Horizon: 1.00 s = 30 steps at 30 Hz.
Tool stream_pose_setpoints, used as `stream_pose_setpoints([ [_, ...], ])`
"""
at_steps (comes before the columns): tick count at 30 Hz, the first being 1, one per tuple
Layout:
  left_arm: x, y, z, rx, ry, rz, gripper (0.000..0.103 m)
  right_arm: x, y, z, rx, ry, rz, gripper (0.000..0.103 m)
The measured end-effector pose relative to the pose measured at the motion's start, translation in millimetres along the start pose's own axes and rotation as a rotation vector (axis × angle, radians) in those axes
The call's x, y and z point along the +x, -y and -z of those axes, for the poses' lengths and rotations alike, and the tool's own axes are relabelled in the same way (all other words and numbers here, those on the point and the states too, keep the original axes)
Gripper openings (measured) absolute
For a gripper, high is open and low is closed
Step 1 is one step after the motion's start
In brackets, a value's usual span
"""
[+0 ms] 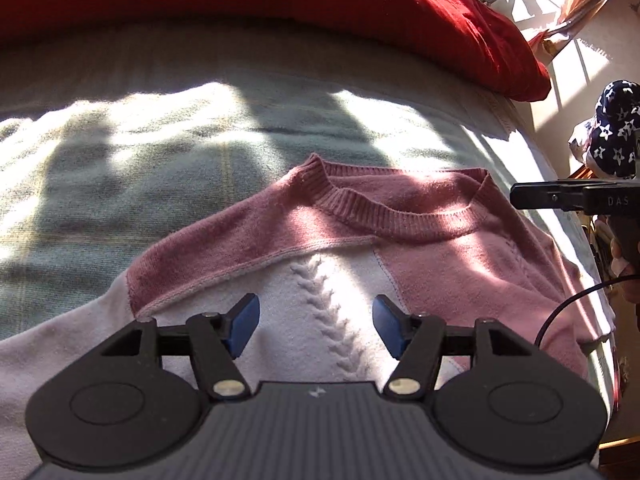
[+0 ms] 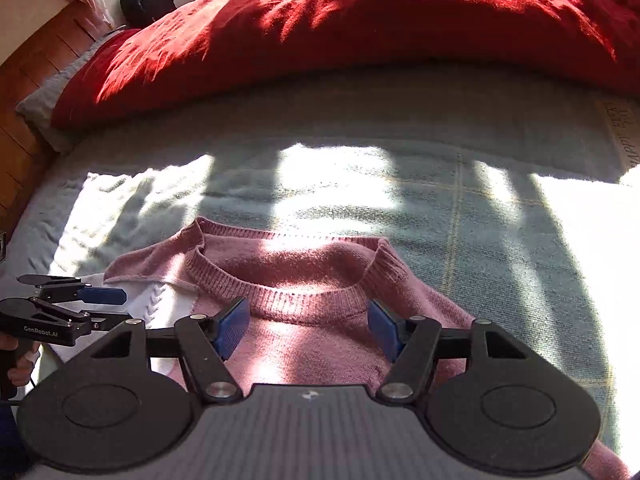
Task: Fold clothes
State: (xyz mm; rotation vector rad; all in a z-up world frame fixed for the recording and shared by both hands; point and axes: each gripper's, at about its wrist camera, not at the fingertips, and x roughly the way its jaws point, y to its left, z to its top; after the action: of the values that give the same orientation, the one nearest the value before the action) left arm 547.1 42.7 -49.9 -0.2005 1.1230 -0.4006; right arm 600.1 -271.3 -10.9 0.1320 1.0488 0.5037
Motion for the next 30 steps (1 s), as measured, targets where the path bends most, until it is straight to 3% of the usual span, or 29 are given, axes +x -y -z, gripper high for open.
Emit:
stream_pose_setpoints([
  [2,3.3,0.9,-0.9,-0.013,0.003,0.008,0.062,21.5,-7.1,-12.5,-0.025,0.006,-0.03,0.07],
  [6,3.8,-1.8,4.0,-0.012,-0.014,-0.006,0.062,67.3,-0.6,-2.7,0.026,-0.142,0.0,0.07],
  [8,1.9,-4.9,7.9,-0.008,-0.023,-0.001,0.062,59.3,2.0,17.9,0.047,-0.14,-0.034,0.076],
  [11,-1.2,-5.0,8.3,0.015,-0.015,-0.004,0.062,48.8,-4.4,21.7,0.022,-0.214,-0.063,0.078],
  [17,3.7,2.1,-4.7,0.079,0.008,-0.005,0.065,44.0,-8.0,-23.6,0.037,-0.105,-0.088,0.078],
  [22,6.5,1.0,-11.8,0.106,0.006,-0.006,0.065,82.4,4.7,-20.7,0.135,-0.199,-0.115,0.079],
  [25,5.6,-8.6,-10.6,0.097,-0.001,-0.015,0.066,72.3,3.5,-12.4,0.119,-0.215,-0.129,0.079],
  [28,5.4,-16.5,-9.4,0.075,0.001,-0.021,0.066,48.6,6.9,-17.3,0.084,-0.141,-0.101,0.076],
  [30,6.7,-17.5,-9.4,0.071,0.003,-0.021,0.066,34.6,12.5,-28.4,0.034,-0.07,-0.028,0.07],
])
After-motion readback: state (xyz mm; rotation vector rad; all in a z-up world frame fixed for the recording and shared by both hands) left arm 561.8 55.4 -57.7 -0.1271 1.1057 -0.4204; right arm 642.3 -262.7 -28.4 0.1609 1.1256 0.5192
